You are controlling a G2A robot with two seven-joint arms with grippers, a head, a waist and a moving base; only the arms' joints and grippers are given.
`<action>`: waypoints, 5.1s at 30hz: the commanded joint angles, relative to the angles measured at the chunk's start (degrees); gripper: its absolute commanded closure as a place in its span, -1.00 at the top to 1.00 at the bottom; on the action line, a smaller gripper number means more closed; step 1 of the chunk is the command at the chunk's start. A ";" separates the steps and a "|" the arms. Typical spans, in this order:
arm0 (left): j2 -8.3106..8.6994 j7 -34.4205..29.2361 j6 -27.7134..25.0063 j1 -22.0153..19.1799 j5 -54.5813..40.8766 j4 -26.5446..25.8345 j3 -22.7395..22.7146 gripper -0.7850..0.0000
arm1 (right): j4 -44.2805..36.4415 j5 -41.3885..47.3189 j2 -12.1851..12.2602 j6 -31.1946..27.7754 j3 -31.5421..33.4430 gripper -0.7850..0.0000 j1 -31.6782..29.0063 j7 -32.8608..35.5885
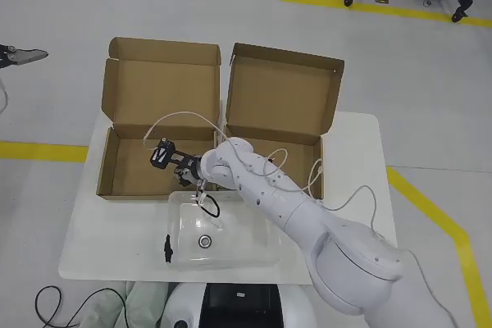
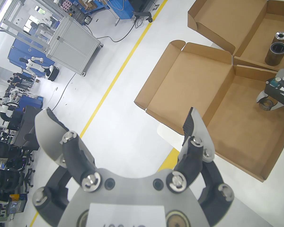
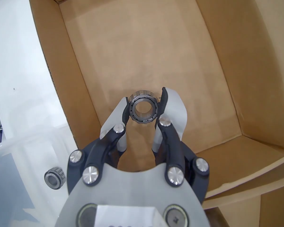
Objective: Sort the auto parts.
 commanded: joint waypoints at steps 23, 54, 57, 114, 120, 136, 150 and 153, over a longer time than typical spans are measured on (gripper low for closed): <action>0.00 0.00 0.00 0.00 0.00 0.00 0.00 1.00 | 7.85 -0.49 -4.14 -2.84 0.91 -0.25 2.58 -6.34; 0.00 0.00 0.00 0.00 0.00 0.00 0.00 1.00 | -43.93 -16.53 13.98 -3.11 19.20 -0.18 -21.55 2.76; 0.00 0.00 0.00 0.00 0.00 0.00 0.00 1.00 | -51.15 -18.58 16.21 -5.57 22.82 -0.14 -26.78 5.18; 0.00 0.00 0.00 0.00 0.00 0.00 0.00 1.00 | -61.08 -19.10 22.60 -2.83 14.79 -0.03 -40.20 32.20; 0.00 0.00 0.00 0.00 0.00 0.00 0.00 1.00 | -59.39 -21.79 21.95 0.82 12.48 -0.04 -38.72 31.48; 0.00 0.00 0.00 0.00 0.00 0.00 0.00 1.00 | -55.58 -22.08 20.77 5.04 10.29 -0.01 -35.39 33.22; 0.00 0.00 0.00 0.00 0.00 0.00 0.00 1.00 | -59.77 -28.13 22.18 9.46 13.30 0.00 -39.01 27.82; 0.00 0.00 0.00 0.00 0.00 0.00 0.00 1.00 | -59.36 -27.25 22.34 7.42 13.60 0.00 -38.98 27.87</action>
